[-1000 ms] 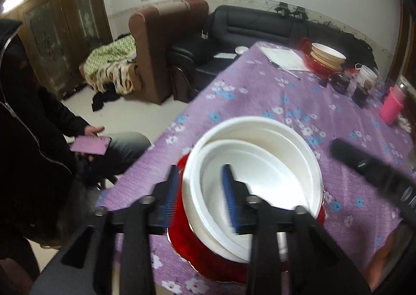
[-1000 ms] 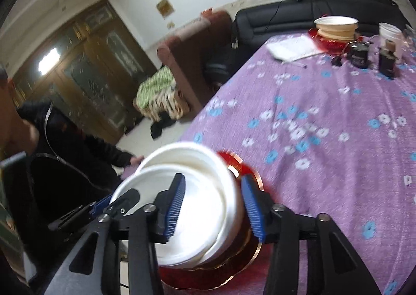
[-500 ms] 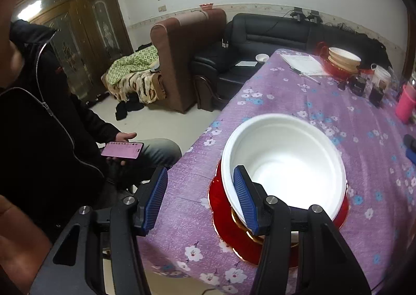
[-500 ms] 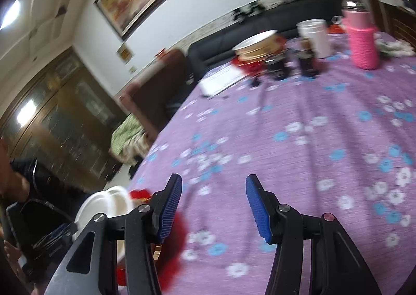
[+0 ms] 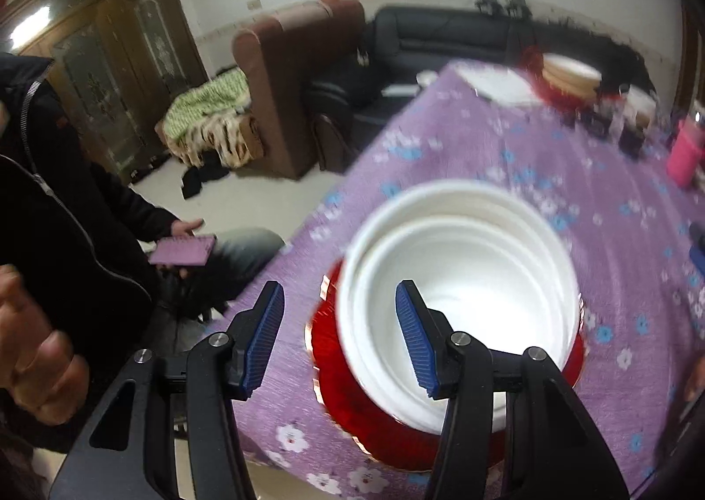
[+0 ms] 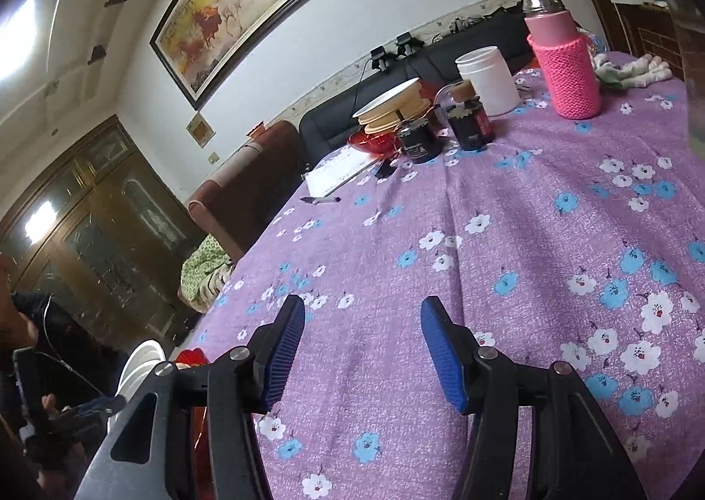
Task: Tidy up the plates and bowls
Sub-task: 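Withdraw the left tool from the stacked dishes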
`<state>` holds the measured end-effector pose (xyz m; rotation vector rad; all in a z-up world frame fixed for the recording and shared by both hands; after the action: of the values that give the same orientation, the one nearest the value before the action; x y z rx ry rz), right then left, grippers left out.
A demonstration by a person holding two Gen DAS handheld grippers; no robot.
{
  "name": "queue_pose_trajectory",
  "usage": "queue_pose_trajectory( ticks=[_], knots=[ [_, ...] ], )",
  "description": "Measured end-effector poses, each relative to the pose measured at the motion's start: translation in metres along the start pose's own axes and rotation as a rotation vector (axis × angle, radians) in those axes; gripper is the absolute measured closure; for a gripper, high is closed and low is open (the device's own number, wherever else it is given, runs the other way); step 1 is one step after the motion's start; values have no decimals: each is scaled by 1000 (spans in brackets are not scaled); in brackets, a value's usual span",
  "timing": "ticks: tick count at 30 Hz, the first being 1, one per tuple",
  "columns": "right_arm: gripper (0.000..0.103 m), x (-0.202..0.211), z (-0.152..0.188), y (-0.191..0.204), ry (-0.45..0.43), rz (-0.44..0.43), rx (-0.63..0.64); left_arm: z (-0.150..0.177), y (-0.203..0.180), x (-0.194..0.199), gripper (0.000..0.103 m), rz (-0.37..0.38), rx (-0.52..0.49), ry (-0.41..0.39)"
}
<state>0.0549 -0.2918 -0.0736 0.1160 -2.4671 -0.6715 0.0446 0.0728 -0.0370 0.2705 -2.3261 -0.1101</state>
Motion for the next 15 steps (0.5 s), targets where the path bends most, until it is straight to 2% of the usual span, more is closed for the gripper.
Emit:
queue_pose_trajectory(
  ticks=[4, 6, 9, 13, 15],
  knots=[
    [40, -6, 1, -3, 24, 28, 1, -4, 8, 17, 51, 2, 44, -43],
    [40, -9, 2, -4, 37, 44, 1, 0, -4, 24, 51, 66, 39, -44],
    [40, -9, 3, -7, 41, 66, -4, 8, -51, 35, 51, 178, -79, -36],
    [40, -1, 5, -9, 43, 97, -7, 20, -107, 42, 51, 343, -189, 30],
    [40, 8, 6, -9, 30, 125, 14, 27, -126, 43, 51, 401, -222, 60]
  ],
)
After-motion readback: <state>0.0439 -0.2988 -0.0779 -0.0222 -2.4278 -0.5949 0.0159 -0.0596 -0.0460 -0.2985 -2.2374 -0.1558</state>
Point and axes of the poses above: each gripper's, at about its wrist camera, not at the fingertips, and x roughly against the way its jaws point, y to its left, z to its underside, the point moved 3 cm from there along -x, roughly the way its jaws point
